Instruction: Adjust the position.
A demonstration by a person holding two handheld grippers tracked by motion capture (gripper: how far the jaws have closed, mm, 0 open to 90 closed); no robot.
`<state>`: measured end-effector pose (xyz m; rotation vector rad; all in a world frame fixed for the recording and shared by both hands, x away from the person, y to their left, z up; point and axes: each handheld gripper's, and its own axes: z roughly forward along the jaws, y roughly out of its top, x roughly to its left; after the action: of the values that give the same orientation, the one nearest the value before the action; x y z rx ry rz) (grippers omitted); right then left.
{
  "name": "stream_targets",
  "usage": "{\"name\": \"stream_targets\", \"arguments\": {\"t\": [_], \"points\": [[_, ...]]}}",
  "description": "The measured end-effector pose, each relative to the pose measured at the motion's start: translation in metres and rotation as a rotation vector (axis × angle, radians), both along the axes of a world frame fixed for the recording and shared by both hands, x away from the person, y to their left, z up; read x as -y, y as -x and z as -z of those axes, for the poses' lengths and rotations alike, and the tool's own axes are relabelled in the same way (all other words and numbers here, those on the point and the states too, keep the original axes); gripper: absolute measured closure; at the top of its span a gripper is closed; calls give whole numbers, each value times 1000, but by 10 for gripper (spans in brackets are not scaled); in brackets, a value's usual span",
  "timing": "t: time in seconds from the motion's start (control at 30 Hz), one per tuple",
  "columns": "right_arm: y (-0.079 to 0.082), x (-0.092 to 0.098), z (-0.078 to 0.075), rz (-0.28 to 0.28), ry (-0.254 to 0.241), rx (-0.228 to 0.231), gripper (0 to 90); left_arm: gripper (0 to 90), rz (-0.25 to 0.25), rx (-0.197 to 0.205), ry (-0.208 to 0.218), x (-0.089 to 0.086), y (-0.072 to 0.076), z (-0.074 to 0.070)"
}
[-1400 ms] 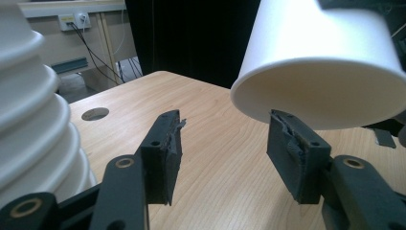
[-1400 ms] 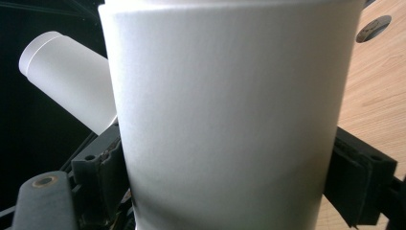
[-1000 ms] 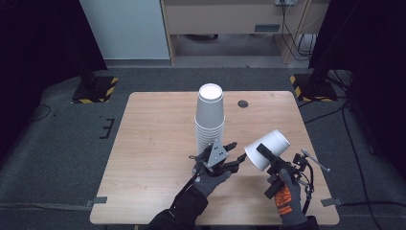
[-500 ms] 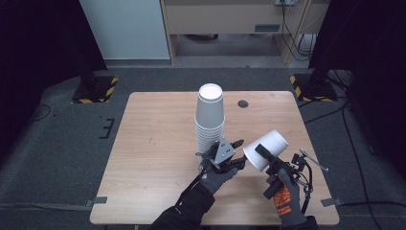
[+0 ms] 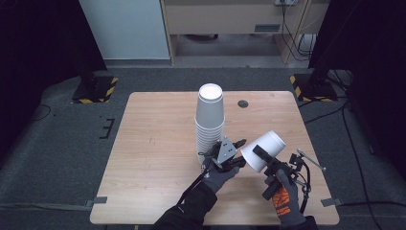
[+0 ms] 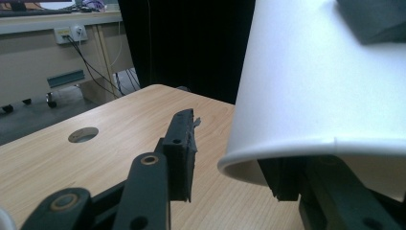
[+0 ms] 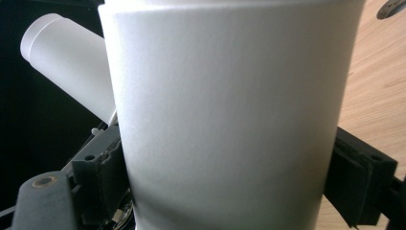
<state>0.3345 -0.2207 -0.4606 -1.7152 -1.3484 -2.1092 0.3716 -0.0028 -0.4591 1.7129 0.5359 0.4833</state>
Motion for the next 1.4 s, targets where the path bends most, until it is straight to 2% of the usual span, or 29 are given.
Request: {"name": "stream_targets", "arguments": {"t": [0.43,0.67,0.87,1.4], "points": [[-1,-3,3,-26,1,-16,153,690,4,6,1,4,1,2],[-3,-1,6,-31,-7,-18,149,745,8,-5,-5,2,2,4],[-5,0,7,-35,14,-1,146,795,9,-2,-17,0,6,6],[-9,2,4,-7,78,59,93,835,8,-13,-17,-10,12,2]]}}
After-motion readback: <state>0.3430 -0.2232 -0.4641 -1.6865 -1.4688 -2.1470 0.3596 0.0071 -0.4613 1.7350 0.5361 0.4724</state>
